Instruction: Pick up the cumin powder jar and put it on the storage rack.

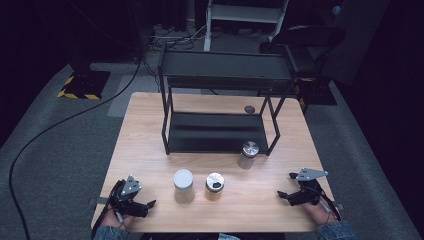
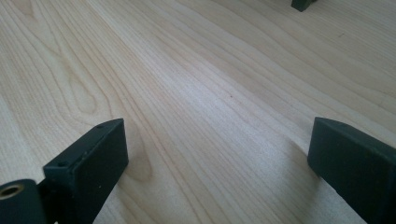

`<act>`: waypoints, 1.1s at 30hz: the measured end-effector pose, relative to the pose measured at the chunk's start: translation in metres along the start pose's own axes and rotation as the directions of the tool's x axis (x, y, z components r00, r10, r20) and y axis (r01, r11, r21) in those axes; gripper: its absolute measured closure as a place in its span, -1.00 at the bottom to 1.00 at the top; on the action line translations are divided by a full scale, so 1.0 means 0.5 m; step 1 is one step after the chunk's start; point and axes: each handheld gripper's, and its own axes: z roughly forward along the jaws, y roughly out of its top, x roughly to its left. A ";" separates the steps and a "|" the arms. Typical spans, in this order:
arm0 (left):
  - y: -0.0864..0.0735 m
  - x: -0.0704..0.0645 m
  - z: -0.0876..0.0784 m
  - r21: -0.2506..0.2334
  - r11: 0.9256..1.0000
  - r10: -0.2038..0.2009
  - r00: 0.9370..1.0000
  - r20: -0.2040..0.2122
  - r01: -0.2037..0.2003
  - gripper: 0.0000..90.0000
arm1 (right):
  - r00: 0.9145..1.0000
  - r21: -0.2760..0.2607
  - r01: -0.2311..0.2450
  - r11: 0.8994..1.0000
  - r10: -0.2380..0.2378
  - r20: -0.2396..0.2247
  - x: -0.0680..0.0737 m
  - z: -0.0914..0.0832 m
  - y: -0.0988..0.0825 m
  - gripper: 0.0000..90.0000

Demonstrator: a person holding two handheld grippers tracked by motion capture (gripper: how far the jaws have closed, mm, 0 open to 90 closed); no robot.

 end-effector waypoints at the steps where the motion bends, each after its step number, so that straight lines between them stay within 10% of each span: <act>1: 0.000 0.000 0.000 0.000 1.000 -0.001 1.000 0.001 0.001 -0.94 | 1.000 0.000 0.000 1.000 0.000 0.000 0.000 0.000 0.000 -0.89; 16: 0.035 -0.008 -0.026 0.006 1.000 -0.010 0.999 0.051 0.010 -0.83 | 1.000 0.000 -0.001 1.000 0.001 0.000 0.000 0.000 0.000 -0.89; 33: 0.142 -0.060 -0.115 -0.034 0.997 0.074 0.991 0.109 -0.071 -0.80 | 1.000 -0.001 0.000 1.000 0.000 0.001 0.000 0.000 0.000 -0.89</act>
